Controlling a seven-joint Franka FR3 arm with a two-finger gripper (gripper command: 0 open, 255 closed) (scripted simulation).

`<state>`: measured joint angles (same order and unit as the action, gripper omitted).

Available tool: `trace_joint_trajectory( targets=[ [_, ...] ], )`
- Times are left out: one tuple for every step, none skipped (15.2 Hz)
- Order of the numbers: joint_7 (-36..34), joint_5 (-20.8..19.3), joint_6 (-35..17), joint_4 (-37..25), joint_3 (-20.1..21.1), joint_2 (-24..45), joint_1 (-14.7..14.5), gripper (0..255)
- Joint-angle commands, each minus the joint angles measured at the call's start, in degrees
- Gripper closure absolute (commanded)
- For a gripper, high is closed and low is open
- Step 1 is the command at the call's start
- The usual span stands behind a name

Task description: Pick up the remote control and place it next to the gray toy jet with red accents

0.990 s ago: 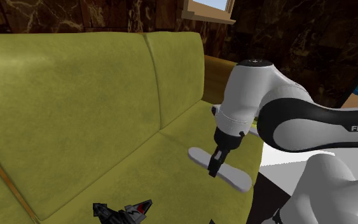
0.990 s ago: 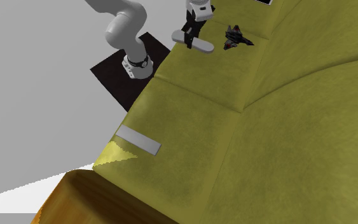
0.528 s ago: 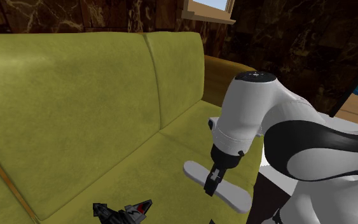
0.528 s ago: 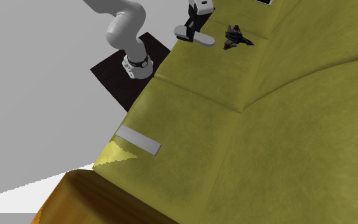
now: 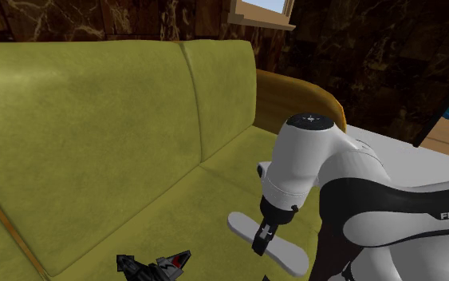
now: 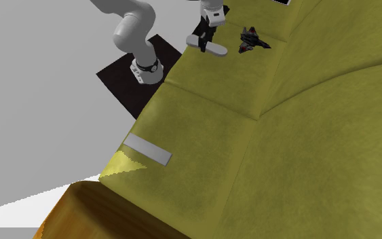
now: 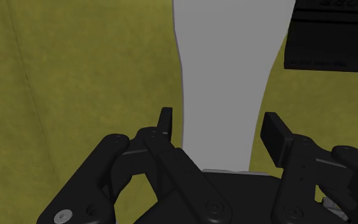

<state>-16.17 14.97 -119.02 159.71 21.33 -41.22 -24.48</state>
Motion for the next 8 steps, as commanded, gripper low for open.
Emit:
trace_joint_trajectory(
  targets=[
    [-0.17,0.41,-1.96,0.97,0.57,0.93,-0.14,255],
    [-0.17,0.57,-2.95,1.48,0.79,1.42,-0.17,255],
    [-0.17,0.73,-3.96,1.97,1.02,1.94,-0.19,255],
    [-0.18,0.89,-4.98,2.46,1.24,2.48,-0.21,255],
    [-0.18,1.05,-6.02,2.93,1.47,3.05,-0.22,255],
    [-0.19,1.2,-7.07,3.39,1.71,3.65,-0.23,255],
    [-0.2,1.35,-8.13,3.83,1.94,4.28,-0.23,255],
    [-0.21,1.5,-9.21,4.26,2.18,4.94,-0.22,255]
  ],
)
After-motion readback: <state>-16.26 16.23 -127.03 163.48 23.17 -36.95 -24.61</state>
